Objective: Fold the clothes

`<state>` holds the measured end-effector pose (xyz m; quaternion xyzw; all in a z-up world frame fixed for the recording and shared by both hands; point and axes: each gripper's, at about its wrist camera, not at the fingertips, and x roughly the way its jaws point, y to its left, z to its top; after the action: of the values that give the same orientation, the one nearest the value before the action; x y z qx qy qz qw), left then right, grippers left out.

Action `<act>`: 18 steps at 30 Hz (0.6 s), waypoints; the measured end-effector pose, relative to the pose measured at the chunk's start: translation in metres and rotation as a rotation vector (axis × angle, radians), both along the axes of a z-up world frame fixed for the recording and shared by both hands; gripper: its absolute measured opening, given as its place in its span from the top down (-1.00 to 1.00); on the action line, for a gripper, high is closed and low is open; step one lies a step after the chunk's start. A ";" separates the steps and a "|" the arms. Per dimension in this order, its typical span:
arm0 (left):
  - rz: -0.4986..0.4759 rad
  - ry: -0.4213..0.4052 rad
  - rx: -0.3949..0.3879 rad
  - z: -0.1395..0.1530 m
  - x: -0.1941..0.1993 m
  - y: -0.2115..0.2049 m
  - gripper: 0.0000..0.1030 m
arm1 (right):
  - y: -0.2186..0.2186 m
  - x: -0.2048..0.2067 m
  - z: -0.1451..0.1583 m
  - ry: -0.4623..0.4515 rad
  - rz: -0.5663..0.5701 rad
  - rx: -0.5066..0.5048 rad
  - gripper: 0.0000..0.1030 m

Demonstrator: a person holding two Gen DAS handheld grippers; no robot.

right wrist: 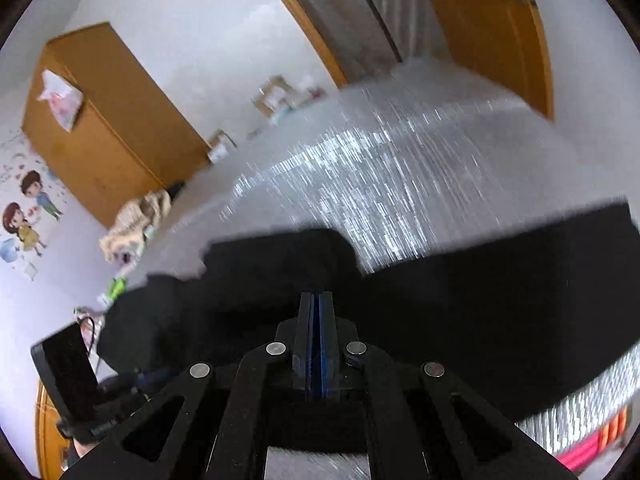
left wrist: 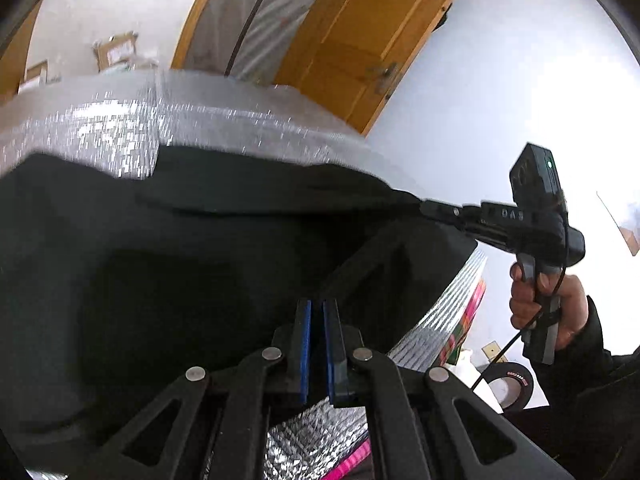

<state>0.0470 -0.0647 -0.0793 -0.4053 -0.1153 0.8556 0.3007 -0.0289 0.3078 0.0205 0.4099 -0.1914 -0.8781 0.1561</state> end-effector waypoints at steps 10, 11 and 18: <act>0.012 -0.009 -0.006 -0.004 0.000 -0.001 0.88 | -0.014 0.007 0.017 0.118 0.082 0.203 0.29; 0.013 -0.010 -0.013 -0.005 0.000 -0.001 0.88 | -0.021 0.006 0.020 0.137 0.107 0.224 0.28; 0.014 -0.013 -0.024 -0.002 -0.001 0.001 0.88 | -0.077 -0.019 0.019 0.202 0.332 0.433 0.27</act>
<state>0.0460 -0.0632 -0.0812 -0.4135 -0.1096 0.8564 0.2890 -0.0480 0.2309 0.0398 0.3701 0.0867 -0.8972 0.2248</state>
